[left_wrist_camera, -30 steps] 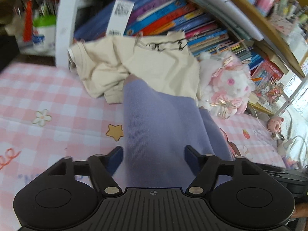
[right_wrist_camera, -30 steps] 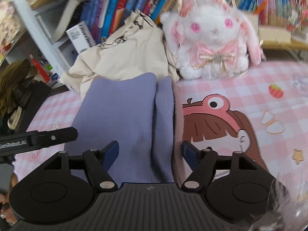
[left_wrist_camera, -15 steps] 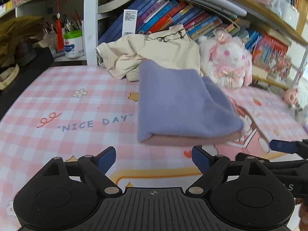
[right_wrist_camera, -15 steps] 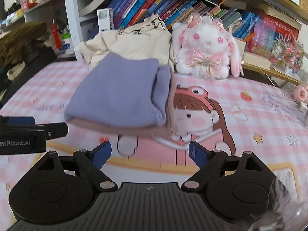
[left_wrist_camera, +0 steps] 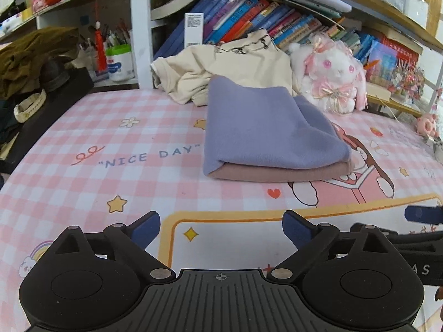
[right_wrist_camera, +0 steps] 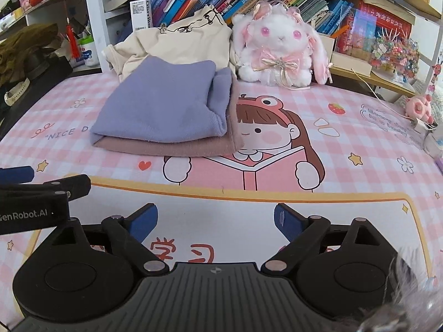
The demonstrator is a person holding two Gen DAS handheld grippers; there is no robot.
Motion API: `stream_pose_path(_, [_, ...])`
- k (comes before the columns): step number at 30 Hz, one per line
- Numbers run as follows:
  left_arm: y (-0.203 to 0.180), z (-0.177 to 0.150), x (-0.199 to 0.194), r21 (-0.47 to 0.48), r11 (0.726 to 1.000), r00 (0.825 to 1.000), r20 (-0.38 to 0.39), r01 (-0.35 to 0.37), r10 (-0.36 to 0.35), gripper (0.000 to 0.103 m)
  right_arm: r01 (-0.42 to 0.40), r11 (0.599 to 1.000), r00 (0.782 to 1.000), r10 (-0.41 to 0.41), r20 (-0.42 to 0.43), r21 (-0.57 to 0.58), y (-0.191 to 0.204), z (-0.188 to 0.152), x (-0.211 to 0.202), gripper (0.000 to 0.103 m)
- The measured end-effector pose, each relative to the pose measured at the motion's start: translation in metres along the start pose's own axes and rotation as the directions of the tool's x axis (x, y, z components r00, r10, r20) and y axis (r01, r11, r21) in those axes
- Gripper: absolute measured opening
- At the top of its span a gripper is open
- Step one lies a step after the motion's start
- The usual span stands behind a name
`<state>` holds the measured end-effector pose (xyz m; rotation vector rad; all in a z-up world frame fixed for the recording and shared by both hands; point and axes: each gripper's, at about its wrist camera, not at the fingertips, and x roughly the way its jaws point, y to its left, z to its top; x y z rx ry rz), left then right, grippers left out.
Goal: Fold clothes
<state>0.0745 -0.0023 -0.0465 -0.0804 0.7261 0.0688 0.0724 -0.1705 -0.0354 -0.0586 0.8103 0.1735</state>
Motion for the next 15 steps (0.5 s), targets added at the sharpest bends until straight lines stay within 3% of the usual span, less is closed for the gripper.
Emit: stream_pose_path(15, [0.0064,-0.0025,0.0020,-0.012,0.999,0.999,-0.017,-0.039,0.038,0.102,0.004,1.000,1.000,-0.004,-0.018,0.015,0.0010,-0.0016,0.0044,0.092])
